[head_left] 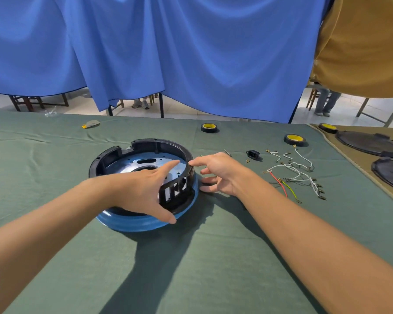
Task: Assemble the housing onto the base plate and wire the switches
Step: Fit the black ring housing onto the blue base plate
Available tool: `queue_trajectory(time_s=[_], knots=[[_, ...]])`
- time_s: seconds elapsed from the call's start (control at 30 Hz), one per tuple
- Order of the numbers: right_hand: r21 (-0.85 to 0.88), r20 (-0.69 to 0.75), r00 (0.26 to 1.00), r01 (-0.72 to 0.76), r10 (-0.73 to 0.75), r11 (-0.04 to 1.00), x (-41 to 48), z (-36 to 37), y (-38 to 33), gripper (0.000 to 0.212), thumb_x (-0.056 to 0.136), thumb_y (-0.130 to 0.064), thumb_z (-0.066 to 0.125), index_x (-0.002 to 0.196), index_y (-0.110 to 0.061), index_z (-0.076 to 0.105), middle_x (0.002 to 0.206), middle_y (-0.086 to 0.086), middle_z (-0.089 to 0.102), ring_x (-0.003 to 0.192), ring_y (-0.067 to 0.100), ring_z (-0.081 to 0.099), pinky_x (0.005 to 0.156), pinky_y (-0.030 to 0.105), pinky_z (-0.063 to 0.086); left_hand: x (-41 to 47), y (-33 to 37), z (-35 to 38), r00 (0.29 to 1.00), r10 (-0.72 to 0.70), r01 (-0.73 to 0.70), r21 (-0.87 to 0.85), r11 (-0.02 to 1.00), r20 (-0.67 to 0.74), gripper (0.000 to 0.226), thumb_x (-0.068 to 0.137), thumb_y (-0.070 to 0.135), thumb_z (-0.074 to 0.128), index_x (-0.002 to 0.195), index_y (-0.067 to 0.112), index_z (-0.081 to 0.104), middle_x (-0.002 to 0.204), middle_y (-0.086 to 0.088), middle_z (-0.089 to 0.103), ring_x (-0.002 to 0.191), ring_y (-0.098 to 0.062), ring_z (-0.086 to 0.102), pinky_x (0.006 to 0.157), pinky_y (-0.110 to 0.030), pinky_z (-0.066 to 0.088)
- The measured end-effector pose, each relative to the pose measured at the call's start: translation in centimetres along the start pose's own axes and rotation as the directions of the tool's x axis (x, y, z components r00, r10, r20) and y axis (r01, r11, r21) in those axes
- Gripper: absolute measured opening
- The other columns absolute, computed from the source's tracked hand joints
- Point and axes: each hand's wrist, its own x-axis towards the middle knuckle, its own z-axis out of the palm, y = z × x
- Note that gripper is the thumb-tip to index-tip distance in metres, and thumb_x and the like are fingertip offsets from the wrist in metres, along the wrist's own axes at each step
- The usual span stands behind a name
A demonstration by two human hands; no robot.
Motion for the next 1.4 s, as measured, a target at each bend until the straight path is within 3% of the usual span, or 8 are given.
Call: queue_trajectory(time_s=[0.17,0.3,0.4,0.6,0.67,0.77,1.07,1.4], knots=[[0.048,-0.025,1.0,-0.016,0.017,0.999,0.0,1.0,-0.3,0.033,0.082,-0.014,0.067,0.113,-0.009,0.057,0.1,0.008,0.053,0.088,0.024,0.06,0.083,0.044,0.054,1.2,1.5,-1.2,0.978,-0.18,0.179,0.02,0.984,0.102,0.132,0.065,0.081,0.064,0.149,0.031,-0.025,0.158,-0.005,0.032,0.139,-0.029,0.039,0.108,-0.041,0.032],[0.05,-0.055,0.997,-0.05,0.053,0.998,-0.3,1.2,-0.3,0.04,0.081,-0.018,0.071,0.118,-0.009,0.056,0.109,0.012,0.049,0.096,0.026,0.057,0.066,0.04,0.056,3.0,4.6,-0.4,0.966,-0.24,0.22,-0.185,0.958,-0.093,0.114,0.073,0.077,0.059,0.152,0.016,0.002,0.136,-0.013,0.053,0.112,-0.029,0.055,0.086,-0.036,0.041],[0.088,-0.047,0.996,-0.066,0.071,0.994,-0.2,0.8,0.1,0.039,0.083,-0.02,0.072,0.117,-0.008,0.057,0.114,0.014,0.05,0.104,0.028,0.057,0.08,0.045,0.057,3.5,4.9,1.2,0.927,-0.25,0.232,-0.095,0.968,-0.281,0.089,0.078,0.068,0.061,0.138,0.018,0.02,0.12,-0.011,0.059,0.097,-0.032,0.055,0.076,-0.04,0.043],[0.208,-0.035,0.996,-0.075,0.084,0.975,0.3,-0.4,1.0,0.022,0.091,-0.015,0.061,0.109,-0.003,0.055,0.091,0.012,0.047,0.067,0.017,0.052,0.089,0.041,0.054,3.3,3.3,0.7,0.88,-0.222,0.216,-0.061,0.974,-0.421,0.052,0.081,0.05,0.063,0.102,0.02,0.026,0.076,0.0,0.047,0.078,-0.03,0.05,0.063,-0.037,0.037],[0.204,-0.048,0.997,-0.057,0.068,0.977,0.4,-0.2,1.2,0.02,0.09,-0.007,0.061,0.109,-0.004,0.052,0.095,0.014,0.048,0.057,0.015,0.046,0.093,0.042,0.053,3.2,3.2,0.2,0.897,-0.217,0.212,-0.057,0.976,-0.385,0.052,0.081,0.047,0.065,0.102,0.018,0.027,0.074,-0.001,0.044,0.076,-0.029,0.05,0.062,-0.037,0.038],[0.211,-0.068,0.997,-0.023,0.038,0.977,0.3,0.0,1.5,0.034,0.088,-0.001,0.062,0.119,-0.007,0.048,0.112,0.013,0.048,0.087,0.022,0.055,0.091,0.041,0.054,3.1,3.4,0.1,0.874,-0.23,0.225,-0.065,0.972,-0.429,0.05,0.081,0.048,0.066,0.1,0.017,0.032,0.073,0.001,0.039,0.074,-0.028,0.048,0.057,-0.034,0.035],[0.226,-0.062,0.998,0.0,0.015,0.974,0.0,-0.2,2.2,0.013,0.088,0.001,0.058,0.09,-0.009,0.051,0.102,0.012,0.052,0.095,0.023,0.056,0.093,0.041,0.054,3.2,4.9,2.1,0.671,-0.157,0.263,0.035,0.964,-0.725,0.027,0.095,0.024,0.051,0.117,0.009,0.043,0.073,-0.006,0.046,0.068,-0.029,0.04,0.048,-0.033,0.024],[0.233,-0.035,0.999,0.022,-0.014,0.972,-0.3,-0.5,2.6,0.012,0.089,0.003,0.055,0.097,-0.006,0.053,0.106,0.016,0.056,0.094,0.023,0.058,0.09,0.036,0.054,2.9,5.7,1.9,0.644,-0.112,0.204,0.029,0.978,-0.757,0.015,0.091,0.012,0.056,0.083,0.016,0.043,0.078,-0.011,0.058,0.069,-0.03,0.042,0.061,-0.036,0.031]])
